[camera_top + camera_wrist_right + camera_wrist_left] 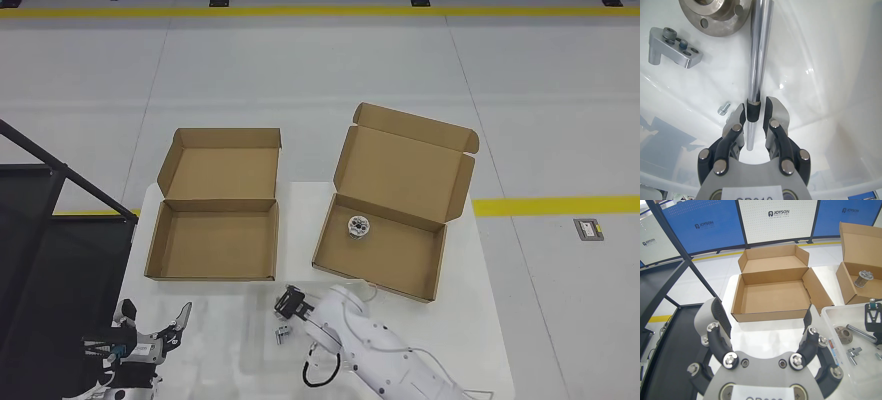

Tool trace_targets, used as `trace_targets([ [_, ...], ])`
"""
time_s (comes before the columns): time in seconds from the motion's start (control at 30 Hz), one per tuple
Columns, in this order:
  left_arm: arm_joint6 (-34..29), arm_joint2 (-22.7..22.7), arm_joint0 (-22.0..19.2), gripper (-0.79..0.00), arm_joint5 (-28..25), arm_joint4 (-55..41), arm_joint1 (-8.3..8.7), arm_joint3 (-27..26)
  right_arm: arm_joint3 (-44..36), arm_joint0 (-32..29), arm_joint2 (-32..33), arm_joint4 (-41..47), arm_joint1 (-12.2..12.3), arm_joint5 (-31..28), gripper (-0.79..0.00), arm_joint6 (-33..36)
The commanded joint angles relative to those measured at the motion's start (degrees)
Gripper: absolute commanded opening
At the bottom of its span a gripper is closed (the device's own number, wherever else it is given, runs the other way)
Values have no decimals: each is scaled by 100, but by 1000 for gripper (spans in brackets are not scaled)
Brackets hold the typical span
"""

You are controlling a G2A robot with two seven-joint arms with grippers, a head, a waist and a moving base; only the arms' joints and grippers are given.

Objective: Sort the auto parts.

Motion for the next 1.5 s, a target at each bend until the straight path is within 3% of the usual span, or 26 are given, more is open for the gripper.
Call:
trace_targets([
  [0.0,0,0,0,0,0,0,0,0,48,13,3,0,-16,1,-680,-17],
  [0.1,0,0,0,0,0,0,0,0,115,30,12,14,-44,2,-785,-24],
  [0.37,0,0,0,0,0,0,0,0,-366,-17,328,272,-3,-322,-785,-55],
  [0.7,0,0,0,0,0,0,0,0,-2810,-910,1468,561,415,-1330,-785,-20],
  [0.9,0,0,0,0,0,0,0,0,-3990,-1315,2264,814,583,-1679,-785,-901],
  [1.2,0,0,0,0,0,0,0,0,-3765,-998,2996,823,624,-911,-785,-2081],
  [1.47,0,0,0,0,0,0,0,0,-3483,-825,3217,977,649,-927,-785,-2155],
])
